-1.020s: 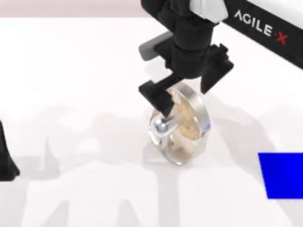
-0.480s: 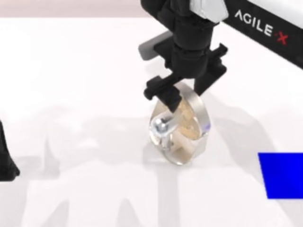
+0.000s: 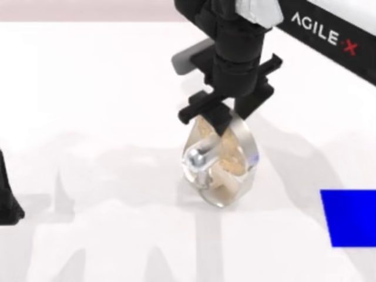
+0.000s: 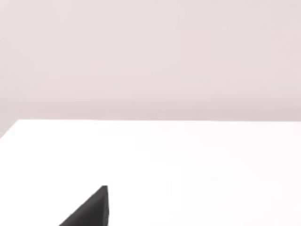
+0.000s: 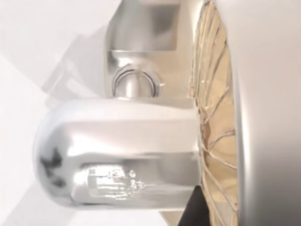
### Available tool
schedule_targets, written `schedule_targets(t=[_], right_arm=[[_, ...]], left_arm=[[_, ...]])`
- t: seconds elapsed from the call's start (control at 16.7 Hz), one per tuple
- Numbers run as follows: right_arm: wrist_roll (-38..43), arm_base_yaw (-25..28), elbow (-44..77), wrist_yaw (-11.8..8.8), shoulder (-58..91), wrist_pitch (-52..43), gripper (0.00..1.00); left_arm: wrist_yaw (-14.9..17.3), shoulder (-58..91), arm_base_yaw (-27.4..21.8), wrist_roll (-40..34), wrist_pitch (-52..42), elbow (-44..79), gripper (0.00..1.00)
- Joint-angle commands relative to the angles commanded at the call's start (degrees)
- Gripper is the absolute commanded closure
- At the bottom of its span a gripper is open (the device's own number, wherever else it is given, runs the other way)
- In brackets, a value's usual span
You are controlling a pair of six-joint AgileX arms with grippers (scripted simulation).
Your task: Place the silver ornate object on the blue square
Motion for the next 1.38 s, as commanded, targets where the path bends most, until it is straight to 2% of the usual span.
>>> schedule_targets(t=[0.54,1.08,1.38], right_arm=[[0.0,-0.1,1.0,0.0,0.4,-0.8,1.00],[0.0,0.3,23.5,0.0,6.8,-16.2,1.00],[0.1,0.3,25.2,0.1,7.4,-17.8,1.00]], left_arm=[[0.0,0.0,0.0,0.0,0.0,0.0,0.00],[0.0,0.0,0.0,0.0,0.0,0.0,0.00],[0.0,0.0,0.0,0.0,0.0,0.0,0.00]])
